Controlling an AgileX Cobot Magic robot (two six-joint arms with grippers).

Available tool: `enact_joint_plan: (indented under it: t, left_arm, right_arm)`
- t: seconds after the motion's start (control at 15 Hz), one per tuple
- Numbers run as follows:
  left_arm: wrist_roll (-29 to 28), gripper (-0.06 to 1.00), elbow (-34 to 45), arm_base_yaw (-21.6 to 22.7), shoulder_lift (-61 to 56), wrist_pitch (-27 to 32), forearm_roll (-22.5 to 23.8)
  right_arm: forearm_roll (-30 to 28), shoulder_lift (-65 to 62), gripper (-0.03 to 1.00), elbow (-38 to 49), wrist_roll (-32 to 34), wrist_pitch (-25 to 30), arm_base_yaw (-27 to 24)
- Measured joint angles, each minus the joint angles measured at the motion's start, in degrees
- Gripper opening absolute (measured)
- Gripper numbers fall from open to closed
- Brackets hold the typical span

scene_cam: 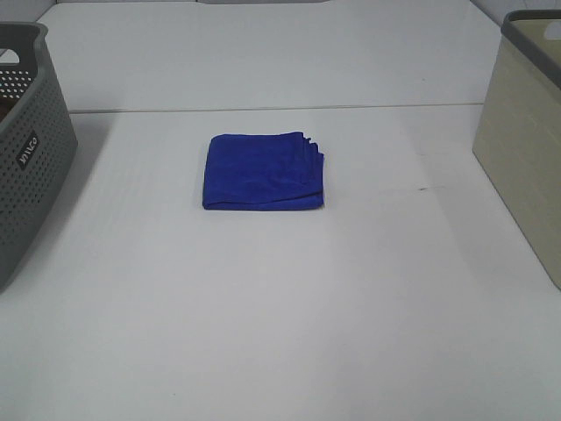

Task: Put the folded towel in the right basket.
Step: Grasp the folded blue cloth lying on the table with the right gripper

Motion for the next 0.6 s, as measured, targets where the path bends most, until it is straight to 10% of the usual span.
enact_joint_plan:
  t: [0.6]
  left_arm:
    - [0.0, 0.98, 0.0, 0.0, 0.0, 0.0, 0.0]
  right_arm:
    - [0.0, 0.0, 0.98, 0.0, 0.0, 0.0, 0.0]
